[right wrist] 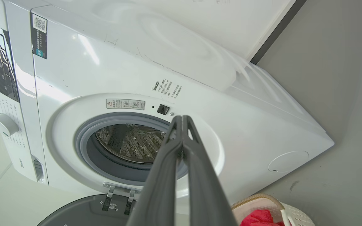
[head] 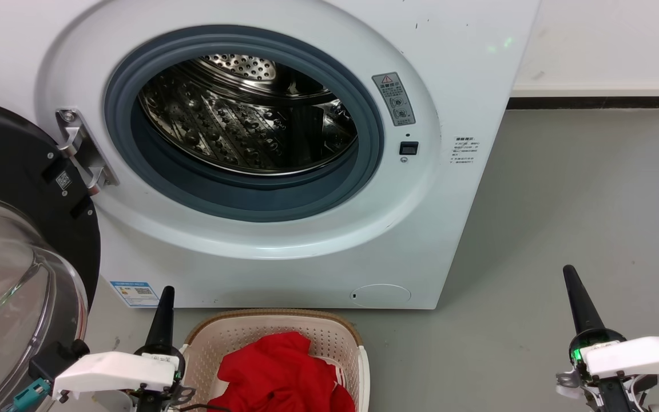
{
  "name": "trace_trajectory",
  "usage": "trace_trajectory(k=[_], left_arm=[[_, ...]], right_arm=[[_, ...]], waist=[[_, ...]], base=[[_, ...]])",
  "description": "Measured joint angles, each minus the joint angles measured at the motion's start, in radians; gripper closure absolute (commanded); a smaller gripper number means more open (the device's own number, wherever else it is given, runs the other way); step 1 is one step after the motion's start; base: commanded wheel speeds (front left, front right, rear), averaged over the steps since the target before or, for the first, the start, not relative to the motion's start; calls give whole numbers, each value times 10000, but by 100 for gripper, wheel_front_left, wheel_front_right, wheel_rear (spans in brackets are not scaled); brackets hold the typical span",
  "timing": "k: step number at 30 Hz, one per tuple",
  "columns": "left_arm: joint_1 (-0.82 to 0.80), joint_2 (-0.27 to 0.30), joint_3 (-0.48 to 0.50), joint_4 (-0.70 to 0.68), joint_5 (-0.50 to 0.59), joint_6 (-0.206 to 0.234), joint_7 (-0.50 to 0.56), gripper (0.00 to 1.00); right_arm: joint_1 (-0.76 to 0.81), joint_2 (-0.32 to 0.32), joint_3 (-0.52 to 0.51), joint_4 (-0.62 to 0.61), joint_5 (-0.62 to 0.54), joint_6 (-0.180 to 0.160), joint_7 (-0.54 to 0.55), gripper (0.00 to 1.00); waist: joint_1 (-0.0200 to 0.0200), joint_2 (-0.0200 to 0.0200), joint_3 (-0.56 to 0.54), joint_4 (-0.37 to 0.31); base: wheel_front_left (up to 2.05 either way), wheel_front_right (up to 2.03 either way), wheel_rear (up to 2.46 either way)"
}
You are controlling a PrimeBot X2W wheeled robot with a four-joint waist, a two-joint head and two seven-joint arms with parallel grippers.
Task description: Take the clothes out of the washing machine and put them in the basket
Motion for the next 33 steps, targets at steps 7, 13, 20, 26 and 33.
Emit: trace_trajectory(k=[7,13,20,26,33], left_arm=[[-63,-2,73,71,-696,-17,163,100],[-163,-2,125,136,-1267,-63,320,100],[-223,-4,188,196,-1898,-92,460,100],[-326,-8,255,257,-2493,-109,606,100],[-395,-10,328,307,-3066,-151,759,100]], right_arm=[[-88,-2,-67,117,727,-2,182,100],[-159,-2,-130,192,1312,-2,318,100],[-189,0,-205,280,1960,-2,474,100],[-315,2,-278,366,2564,-2,637,100],[-380,8,-349,462,3137,-2,786,100]], waist=[[0,0,-41,10],[0,0,-76,19],[0,0,-117,29],[0,0,-157,39],[0,0,-199,48]], base=[[0,0,0],[0,0,0],[0,0,0],[0,0,0],[0,0,0]])
